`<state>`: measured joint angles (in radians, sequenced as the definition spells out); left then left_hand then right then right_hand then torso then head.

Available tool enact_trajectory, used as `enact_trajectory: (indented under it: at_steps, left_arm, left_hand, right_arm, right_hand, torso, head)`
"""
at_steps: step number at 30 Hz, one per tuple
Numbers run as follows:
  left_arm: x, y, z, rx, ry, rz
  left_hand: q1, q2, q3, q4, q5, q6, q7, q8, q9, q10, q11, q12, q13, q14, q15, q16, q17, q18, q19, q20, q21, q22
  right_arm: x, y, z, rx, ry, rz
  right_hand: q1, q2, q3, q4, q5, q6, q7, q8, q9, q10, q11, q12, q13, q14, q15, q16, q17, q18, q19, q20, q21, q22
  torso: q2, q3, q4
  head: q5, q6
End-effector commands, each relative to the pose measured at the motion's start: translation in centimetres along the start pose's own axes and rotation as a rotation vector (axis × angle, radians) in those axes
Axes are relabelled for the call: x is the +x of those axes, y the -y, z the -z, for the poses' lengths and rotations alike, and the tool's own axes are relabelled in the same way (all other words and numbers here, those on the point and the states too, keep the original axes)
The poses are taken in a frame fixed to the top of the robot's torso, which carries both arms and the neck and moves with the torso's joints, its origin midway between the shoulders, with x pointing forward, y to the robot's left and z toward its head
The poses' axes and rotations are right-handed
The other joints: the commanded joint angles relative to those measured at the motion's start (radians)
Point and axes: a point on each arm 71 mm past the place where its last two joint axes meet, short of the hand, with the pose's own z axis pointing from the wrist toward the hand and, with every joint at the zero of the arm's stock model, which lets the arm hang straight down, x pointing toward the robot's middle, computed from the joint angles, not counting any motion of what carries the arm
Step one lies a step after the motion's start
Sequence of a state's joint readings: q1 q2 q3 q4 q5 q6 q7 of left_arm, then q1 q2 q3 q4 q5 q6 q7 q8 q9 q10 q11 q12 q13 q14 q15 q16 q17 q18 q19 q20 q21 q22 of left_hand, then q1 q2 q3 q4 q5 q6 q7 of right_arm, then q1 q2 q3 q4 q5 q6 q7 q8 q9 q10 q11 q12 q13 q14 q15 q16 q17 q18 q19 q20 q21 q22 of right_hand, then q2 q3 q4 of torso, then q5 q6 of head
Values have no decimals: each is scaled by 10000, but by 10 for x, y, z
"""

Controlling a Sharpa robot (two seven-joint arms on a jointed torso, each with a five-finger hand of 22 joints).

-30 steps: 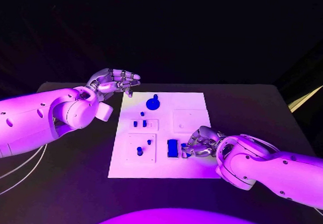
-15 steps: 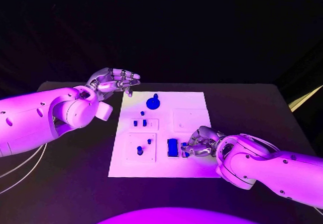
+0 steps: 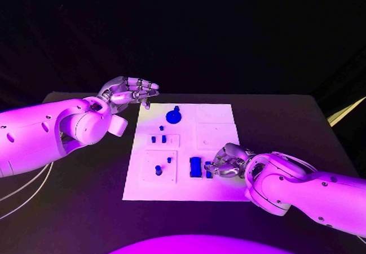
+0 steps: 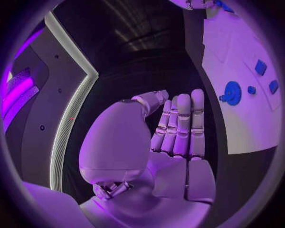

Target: Assemble the parts on the task board

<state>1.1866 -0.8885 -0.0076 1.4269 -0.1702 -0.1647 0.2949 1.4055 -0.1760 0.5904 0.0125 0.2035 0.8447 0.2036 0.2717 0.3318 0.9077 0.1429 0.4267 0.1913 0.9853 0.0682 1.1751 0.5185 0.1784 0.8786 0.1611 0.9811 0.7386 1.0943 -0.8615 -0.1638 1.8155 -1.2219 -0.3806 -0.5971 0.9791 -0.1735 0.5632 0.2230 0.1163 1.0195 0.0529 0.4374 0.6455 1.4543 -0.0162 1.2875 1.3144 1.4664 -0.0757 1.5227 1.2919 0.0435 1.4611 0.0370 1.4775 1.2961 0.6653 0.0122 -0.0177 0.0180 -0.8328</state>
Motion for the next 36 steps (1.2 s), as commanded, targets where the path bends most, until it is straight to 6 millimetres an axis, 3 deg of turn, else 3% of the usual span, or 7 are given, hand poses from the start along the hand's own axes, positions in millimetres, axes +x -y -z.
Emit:
enact_trajectory:
  at_steps: [1, 11, 16, 20, 24, 29, 36]
  left_arm:
    - [1, 1, 0, 24, -35, 21]
    - [1, 1, 0, 21, -40, 22]
    - [1, 1, -1, 26, -37, 21]
    - [1, 1, -1, 37, -29, 19]
    - [1, 1, -1, 48, -20, 16]
    - [1, 1, -1, 57, -42, 23]
    - [2, 1, -1, 60, -53, 27]
  left_hand:
    - [-93, 109, -119, 55, 60, -106, 45, 170, -139, -220, 27, 110, 171, -153, 18, 4, -121, 65, -57, 10, -126, -136]
    - [-93, 109, -119, 55, 60, -106, 45, 170, -139, -220, 27, 110, 171, -153, 18, 4, -121, 65, -57, 10, -126, -136]
    - [-93, 109, -119, 55, 60, -106, 45, 170, -139, -220, 27, 110, 171, -153, 18, 4, -121, 65, -57, 10, -126, -136]
    - [-93, 109, -119, 55, 60, -106, 45, 170, -139, -220, 27, 110, 171, -153, 18, 4, -121, 65, -57, 10, -126, -136]
    - [-93, 109, -119, 55, 60, -106, 45, 170, -139, -220, 27, 110, 171, -153, 18, 4, -121, 65, -57, 10, -126, -136]
    - [-93, 109, -119, 55, 60, -106, 45, 170, -139, -220, 27, 110, 171, -153, 18, 4, -121, 65, -57, 10, -126, -136]
    - [-96, 113, -106, 64, 63, -119, 43, 197, -146, -235, 25, 132, 167, -160, 19, 10, -130, 66, -60, 13, -134, -140]
  right_arm:
    - [1, 0, 1, -54, -39, 52]
    - [-4, 3, 2, -144, 325, 156]
    - [-13, 6, 6, -728, 1085, -120]
    - [-21, 7, 9, -1573, 1745, -400]
    - [-26, 7, 10, -2425, 2181, -413]
    - [-28, 9, 8, -2938, 2386, -346]
    - [-21, 13, 1, -2895, 2170, -189]
  right_hand:
    - [-327, -50, -96, 259, 192, 197, -48, 60, -80, 273, -84, 197, 1118, 909, -110, 166, 2134, -279, 890, -156, 185, 2475]
    - [184, -103, 164, -348, 208, 165, -84, 69, -78, 275, -119, 174, 1131, 908, -137, 164, 2134, -281, 892, -177, 189, 2484]
    - [397, -286, 193, -648, 197, 80, -60, 43, -85, 222, -102, 44, 1078, 895, -130, 135, 2078, -254, 855, -178, 53, 2441]
    - [885, -521, 250, -1107, 200, -371, 141, -218, -184, -30, 63, -420, 870, 857, 1, 49, 1925, -177, 733, -87, -356, 2309]
    - [1602, -564, 393, -1614, 192, -678, 306, -501, -310, -117, 192, -497, 849, 863, 106, 63, 1964, -165, 711, 1, -428, 2292]
    - [2456, -239, 625, -2111, 189, -959, 612, -1202, -759, -89, 426, -257, 993, 900, 317, 156, 2146, -194, 749, 179, -295, 2352]
    - [3012, 237, 1006, -2489, 206, -576, 614, -1415, -1040, -69, 446, -168, 1033, 914, 327, 195, 2223, -205, 770, 226, -222, 2389]
  torso:
    - [6, 5, -3]
    - [-3, 6, 1]
    - [-9, -3, 2]
    - [-11, -4, 1]
    - [3, 1, -16]
    - [1, 5, -8]
    - [10, 6, 11]
  head:
    - [-7, -18]
    - [-22, -11]
    - [-14, 7]
    - [-11, 36]
    - [-12, 53]
    - [-23, 65]
    - [-22, 53]
